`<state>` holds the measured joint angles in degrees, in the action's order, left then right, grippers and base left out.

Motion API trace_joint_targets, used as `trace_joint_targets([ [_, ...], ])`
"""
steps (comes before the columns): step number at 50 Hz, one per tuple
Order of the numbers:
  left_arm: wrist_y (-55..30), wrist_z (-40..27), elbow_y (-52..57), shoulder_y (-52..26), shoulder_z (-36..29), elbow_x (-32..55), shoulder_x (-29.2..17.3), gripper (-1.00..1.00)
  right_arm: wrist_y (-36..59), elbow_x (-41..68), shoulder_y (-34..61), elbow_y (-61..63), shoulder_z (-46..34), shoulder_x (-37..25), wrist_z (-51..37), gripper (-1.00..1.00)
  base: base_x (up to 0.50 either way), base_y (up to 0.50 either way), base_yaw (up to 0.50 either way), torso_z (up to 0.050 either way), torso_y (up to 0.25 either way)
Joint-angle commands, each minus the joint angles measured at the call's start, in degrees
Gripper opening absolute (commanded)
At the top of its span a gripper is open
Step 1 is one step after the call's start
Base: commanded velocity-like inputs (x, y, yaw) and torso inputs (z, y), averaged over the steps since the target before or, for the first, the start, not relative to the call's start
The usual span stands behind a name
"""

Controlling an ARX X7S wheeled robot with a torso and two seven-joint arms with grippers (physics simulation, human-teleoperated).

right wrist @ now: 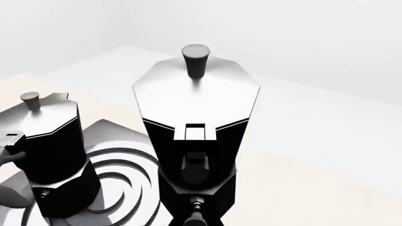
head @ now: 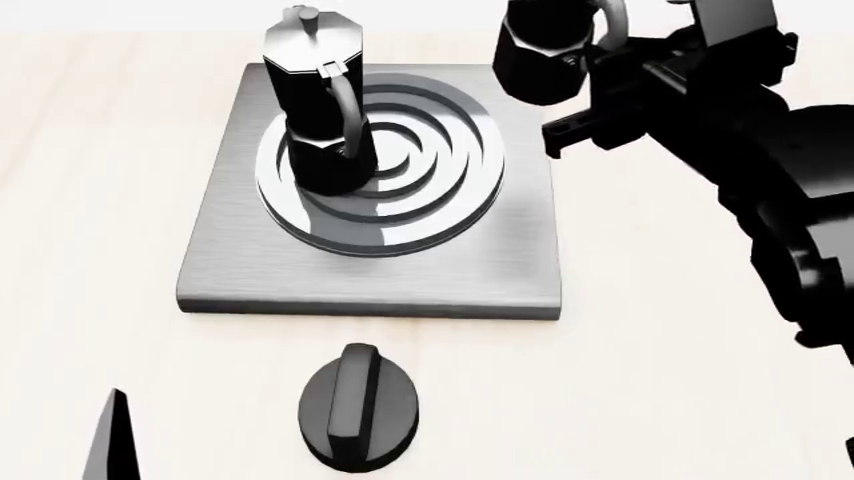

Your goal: Put both moka pots on the stove.

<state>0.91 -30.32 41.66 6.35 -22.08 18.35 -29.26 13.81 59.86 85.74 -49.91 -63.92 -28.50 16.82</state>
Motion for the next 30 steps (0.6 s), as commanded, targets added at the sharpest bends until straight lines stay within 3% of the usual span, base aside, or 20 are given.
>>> trace_joint_targets([
  [1,0.0,-0.2,0.0,-0.1,0.2,0.2,-0.2,1.0,-0.9,-2.6,3.0,-5.2,1.0,5.2,2.5,-1.0,0.0,0.0,0.0,0.0,0.0],
  [30,0.0,-0.7,0.2,0.0,0.2,0.3,-0.5,1.0,-6.6,-7.2,2.8,-21.5,-1.4,16.6,7.3,-1.0,0.0,0.0,0.0,0.001,0.001],
])
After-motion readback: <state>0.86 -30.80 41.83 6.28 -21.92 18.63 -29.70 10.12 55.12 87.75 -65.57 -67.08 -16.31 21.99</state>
